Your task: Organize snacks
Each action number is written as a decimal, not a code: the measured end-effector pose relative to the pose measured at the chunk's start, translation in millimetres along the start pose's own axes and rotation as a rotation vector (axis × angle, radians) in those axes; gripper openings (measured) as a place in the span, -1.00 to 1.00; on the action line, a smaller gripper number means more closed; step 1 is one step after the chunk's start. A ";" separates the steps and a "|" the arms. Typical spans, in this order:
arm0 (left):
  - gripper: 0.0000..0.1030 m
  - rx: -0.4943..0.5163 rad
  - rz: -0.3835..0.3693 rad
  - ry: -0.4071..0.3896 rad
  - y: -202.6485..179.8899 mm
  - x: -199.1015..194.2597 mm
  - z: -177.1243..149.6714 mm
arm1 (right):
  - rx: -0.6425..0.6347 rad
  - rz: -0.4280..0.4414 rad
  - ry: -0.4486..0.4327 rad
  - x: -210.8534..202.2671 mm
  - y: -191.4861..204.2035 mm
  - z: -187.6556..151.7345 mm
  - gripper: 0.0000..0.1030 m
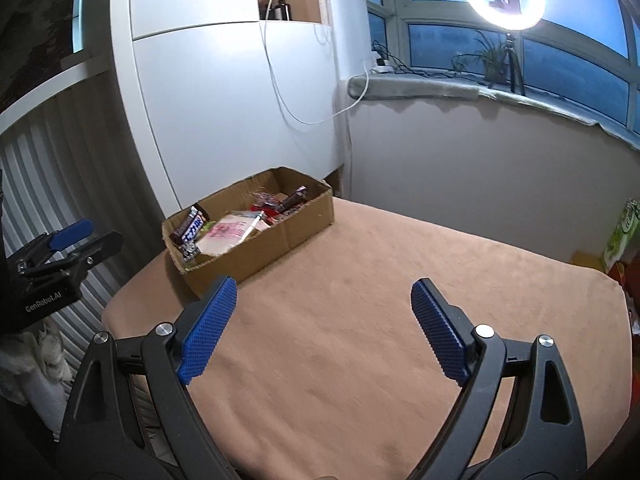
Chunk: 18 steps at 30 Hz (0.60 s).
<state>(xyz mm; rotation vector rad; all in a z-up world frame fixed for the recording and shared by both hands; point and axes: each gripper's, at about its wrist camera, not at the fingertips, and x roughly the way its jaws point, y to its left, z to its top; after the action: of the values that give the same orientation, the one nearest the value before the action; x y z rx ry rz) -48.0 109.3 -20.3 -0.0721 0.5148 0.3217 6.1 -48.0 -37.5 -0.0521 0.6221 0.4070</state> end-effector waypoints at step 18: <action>0.54 -0.002 0.005 0.000 -2.6 -1.8 -3.0 | -0.004 -0.025 -0.008 -3.7 0.7 -1.4 0.77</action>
<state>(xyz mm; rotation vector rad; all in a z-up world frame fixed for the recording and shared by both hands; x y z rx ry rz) -50.1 105.9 -22.1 -0.0727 0.5143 0.3268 2.3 -48.9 -36.4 -0.0621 0.6120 0.3842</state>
